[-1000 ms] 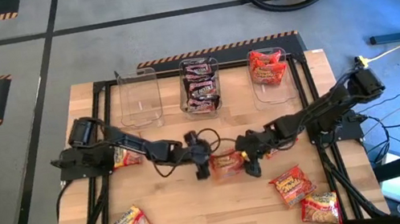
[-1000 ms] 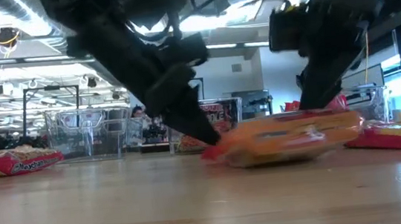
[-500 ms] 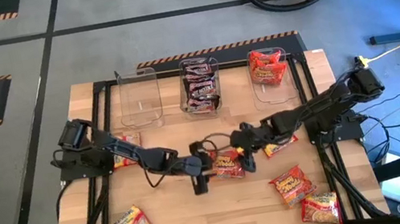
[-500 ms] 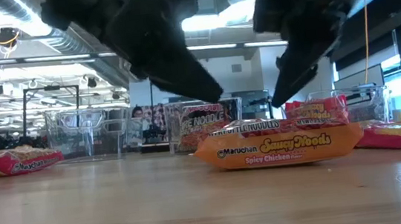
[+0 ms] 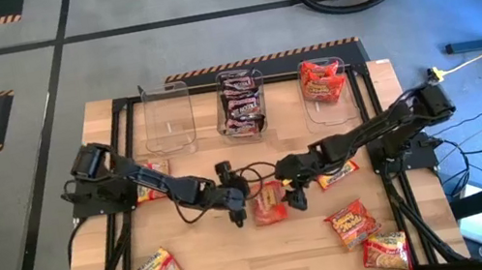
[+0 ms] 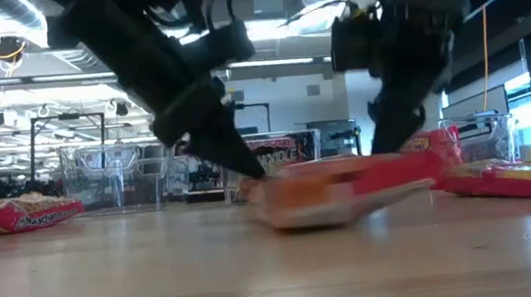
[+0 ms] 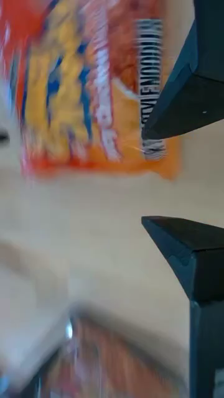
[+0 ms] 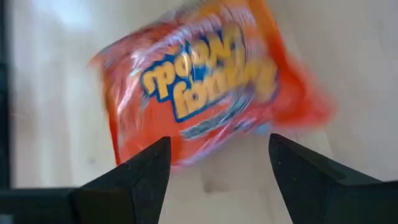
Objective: Sort Maruchan noodles
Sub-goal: Put the orange noodle pack into the right transparent bin
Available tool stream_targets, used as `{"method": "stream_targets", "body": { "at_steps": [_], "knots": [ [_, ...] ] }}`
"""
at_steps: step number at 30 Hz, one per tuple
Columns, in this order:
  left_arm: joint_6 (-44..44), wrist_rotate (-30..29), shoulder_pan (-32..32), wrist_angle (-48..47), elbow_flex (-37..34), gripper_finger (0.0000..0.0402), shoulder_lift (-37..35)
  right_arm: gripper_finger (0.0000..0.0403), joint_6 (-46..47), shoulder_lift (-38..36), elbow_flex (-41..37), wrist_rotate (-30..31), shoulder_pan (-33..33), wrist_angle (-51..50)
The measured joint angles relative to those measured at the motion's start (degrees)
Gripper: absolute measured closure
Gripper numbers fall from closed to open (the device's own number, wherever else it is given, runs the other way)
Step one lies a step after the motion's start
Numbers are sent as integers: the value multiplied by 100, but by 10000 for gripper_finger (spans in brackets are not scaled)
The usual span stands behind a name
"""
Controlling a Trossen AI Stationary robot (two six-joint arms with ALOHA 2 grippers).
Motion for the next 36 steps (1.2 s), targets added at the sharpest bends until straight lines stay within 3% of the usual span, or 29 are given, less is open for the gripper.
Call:
{"method": "stream_targets", "body": {
  "at_steps": [7,16,21,28,36],
  "knots": [
    [-103,366,-237,5,0,193,-284,155,224,-431,-71,93,-3,-314],
    [9,965,-433,129,-1,193,-119,155,1859,-369,-1331,-303,471,1565],
    [0,979,-410,185,-7,193,-61,155,2392,-180,-1554,-268,913,2409],
    [-58,1004,-388,277,-11,193,-53,155,2093,207,-1467,179,804,3181],
    [-130,956,-516,310,-11,193,-53,155,1352,11,-1447,587,-169,3132]
  ]
}}
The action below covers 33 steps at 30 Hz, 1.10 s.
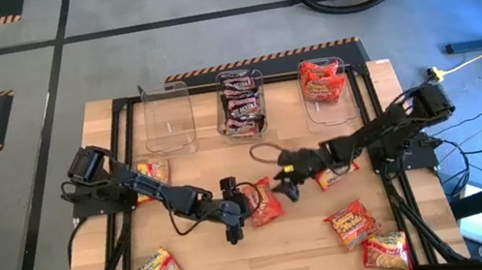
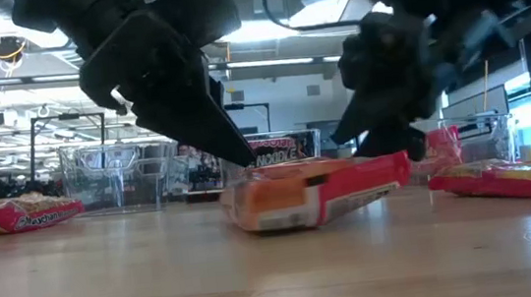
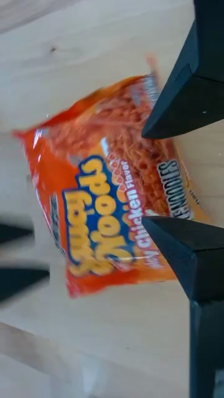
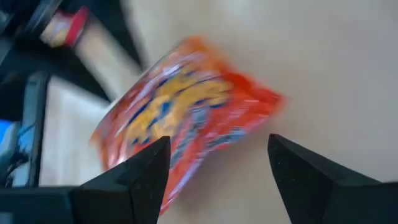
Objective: Sort Maruchan noodles
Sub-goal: Put the orange noodle pack into the right transparent bin
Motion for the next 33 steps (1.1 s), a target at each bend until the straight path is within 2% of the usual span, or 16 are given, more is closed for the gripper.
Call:
{"method": "stream_targets", "body": {
  "at_steps": [3,8,15,22,33],
  "knots": [
    [-22,-4,-57,0,0,193,0,155,3,-185,-2,-644,-297,-309],
    [-91,-4,-79,-45,0,193,0,155,393,-413,-2,-1420,-310,-747],
    [-169,-73,-77,-35,4,193,275,155,511,-194,-4,-938,-80,-505],
    [-164,-105,-62,21,11,193,361,155,644,165,-4,-1067,-97,179],
    [-165,-121,-60,69,0,193,372,155,1570,824,2,-1096,-93,854]
  ]
}}
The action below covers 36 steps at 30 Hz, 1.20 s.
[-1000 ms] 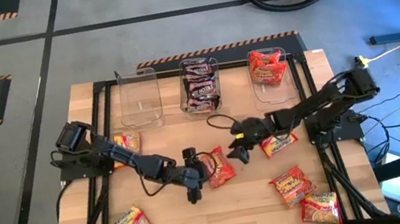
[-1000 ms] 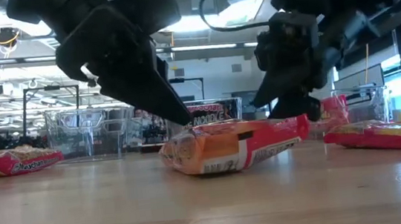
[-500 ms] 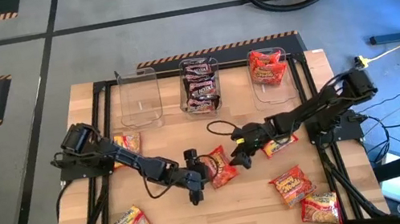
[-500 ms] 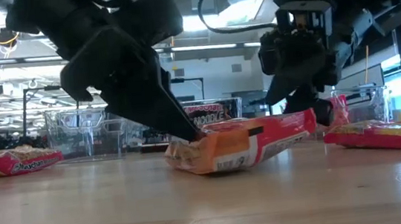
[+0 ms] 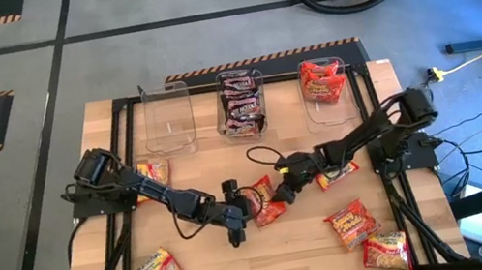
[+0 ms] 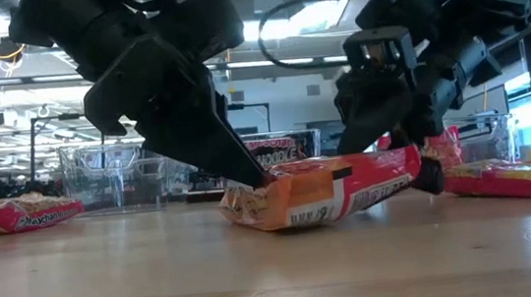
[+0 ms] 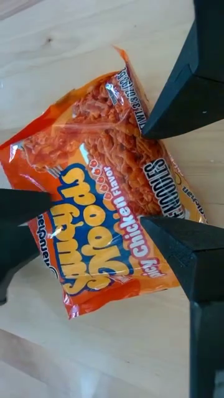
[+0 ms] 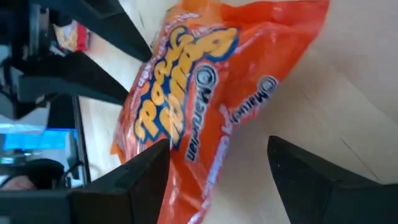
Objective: Sort Maruchan noodles
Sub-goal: Put the orange noodle pack into the right transparent bin
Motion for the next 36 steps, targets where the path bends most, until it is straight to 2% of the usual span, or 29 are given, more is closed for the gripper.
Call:
{"method": "stream_targets", "body": {
  "at_steps": [6,12,17,19,24,29,36],
  "knots": [
    [3,-5,0,12,-4,193,2,155,134,453,323,-46,2,225],
    [5,14,-7,11,-7,193,-2,155,80,537,621,-174,2,101],
    [5,50,-4,60,-7,193,12,155,115,538,665,-926,-9,119],
    [8,65,-3,67,-7,193,15,155,110,538,665,-1037,-2,177],
    [-1,30,0,117,-9,193,15,155,91,569,665,-559,6,234],
    [-5,19,33,262,-15,193,13,155,155,809,663,-487,81,754],
    [-158,-20,61,336,-15,193,33,155,95,899,667,1,94,1061]
  ]
}}
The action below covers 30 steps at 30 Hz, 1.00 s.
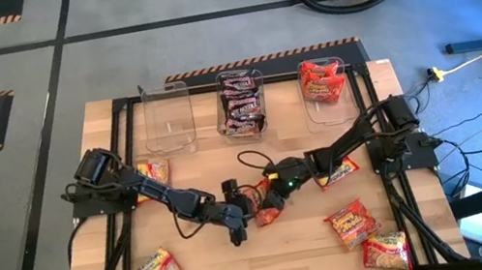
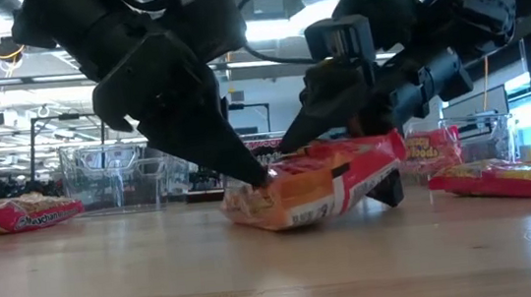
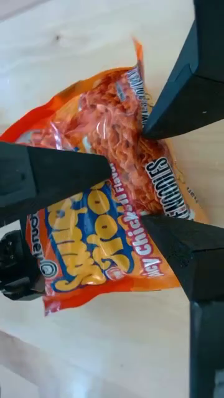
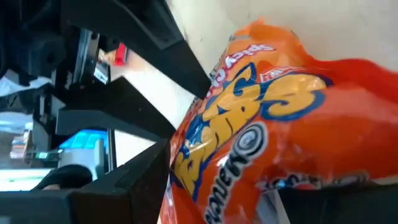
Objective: Sort Maruchan noodles
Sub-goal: Put the orange noodle pack into the right transparent bin
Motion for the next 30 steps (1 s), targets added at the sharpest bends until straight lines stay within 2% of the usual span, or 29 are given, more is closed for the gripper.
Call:
{"method": "stream_targets", "body": {
  "at_steps": [10,18,21,30],
  "knots": [
    [27,-13,7,217,0,193,13,165,-473,8,-4,206,31,-10],
    [48,16,4,211,0,193,-3,259,-624,8,1,209,15,-56],
    [48,33,-2,12,0,193,-114,281,-754,8,17,221,15,-49],
    [50,-10,-208,-844,0,193,-568,272,-991,-174,26,110,15,-347]
  ]
}}
